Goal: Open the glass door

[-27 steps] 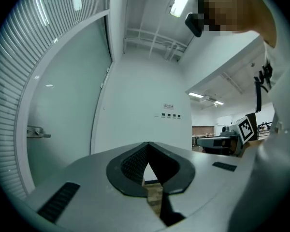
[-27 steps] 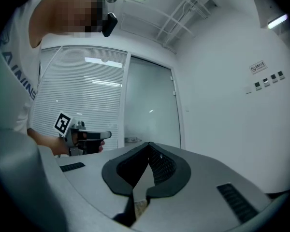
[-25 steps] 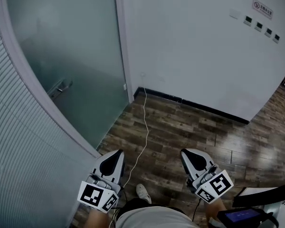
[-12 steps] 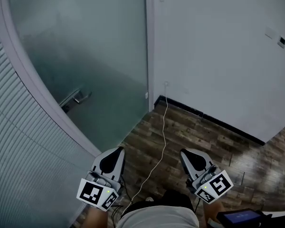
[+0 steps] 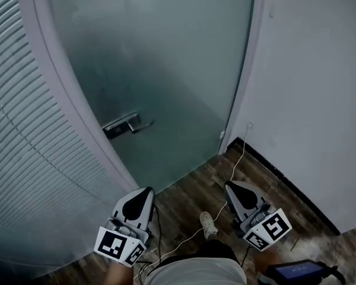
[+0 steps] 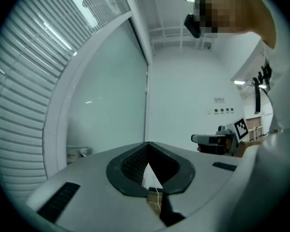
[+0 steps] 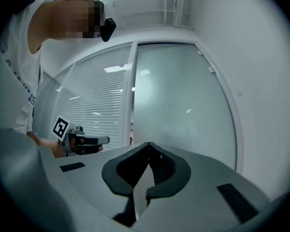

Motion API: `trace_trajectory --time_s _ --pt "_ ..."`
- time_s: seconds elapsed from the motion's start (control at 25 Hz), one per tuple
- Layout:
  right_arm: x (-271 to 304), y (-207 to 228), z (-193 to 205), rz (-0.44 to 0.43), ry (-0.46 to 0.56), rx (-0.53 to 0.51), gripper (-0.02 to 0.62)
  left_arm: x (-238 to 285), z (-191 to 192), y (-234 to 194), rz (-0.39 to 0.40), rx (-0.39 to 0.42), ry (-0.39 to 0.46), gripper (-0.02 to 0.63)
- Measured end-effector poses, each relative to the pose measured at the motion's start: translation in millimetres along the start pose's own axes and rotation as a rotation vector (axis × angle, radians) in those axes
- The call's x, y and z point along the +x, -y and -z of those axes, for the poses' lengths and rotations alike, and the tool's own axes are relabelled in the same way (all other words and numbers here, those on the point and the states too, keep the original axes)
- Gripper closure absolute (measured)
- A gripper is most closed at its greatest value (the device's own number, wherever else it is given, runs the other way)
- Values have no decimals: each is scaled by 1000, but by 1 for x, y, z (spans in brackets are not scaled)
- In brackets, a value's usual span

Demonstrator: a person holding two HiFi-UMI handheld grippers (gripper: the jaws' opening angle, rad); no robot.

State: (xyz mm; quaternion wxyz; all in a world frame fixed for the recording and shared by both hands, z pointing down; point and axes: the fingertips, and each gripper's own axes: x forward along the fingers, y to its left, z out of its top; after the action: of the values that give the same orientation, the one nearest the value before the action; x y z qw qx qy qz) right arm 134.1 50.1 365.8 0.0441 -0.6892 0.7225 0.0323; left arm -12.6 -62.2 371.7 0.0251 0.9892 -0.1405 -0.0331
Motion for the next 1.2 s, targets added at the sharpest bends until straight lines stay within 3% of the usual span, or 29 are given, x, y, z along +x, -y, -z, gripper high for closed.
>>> trace_trajectory --time_s 0.2,0.44,0.72,0.88,1.0,1.2 --pt "79 42 -9 -182 -13 25 595 32 -18 -41 -187 -9 2 607" --pt "163 90 -6 -364 -52 41 595 91 -28 -77 -334 -8 11 607" --pt "238 102 9 -614 -101 51 594 112 -29 -105 -546 -10 15 607" --pt "258 91 21 -680 -125 58 586 107 -26 -114 -593 -17 9 607" --pt "268 75 31 -721 -151 50 543 100 -27 -119 -611 -15 14 607" --pt "274 57 62 -727 -223 -5 504 86 -17 -118 -600 -35 21 607"
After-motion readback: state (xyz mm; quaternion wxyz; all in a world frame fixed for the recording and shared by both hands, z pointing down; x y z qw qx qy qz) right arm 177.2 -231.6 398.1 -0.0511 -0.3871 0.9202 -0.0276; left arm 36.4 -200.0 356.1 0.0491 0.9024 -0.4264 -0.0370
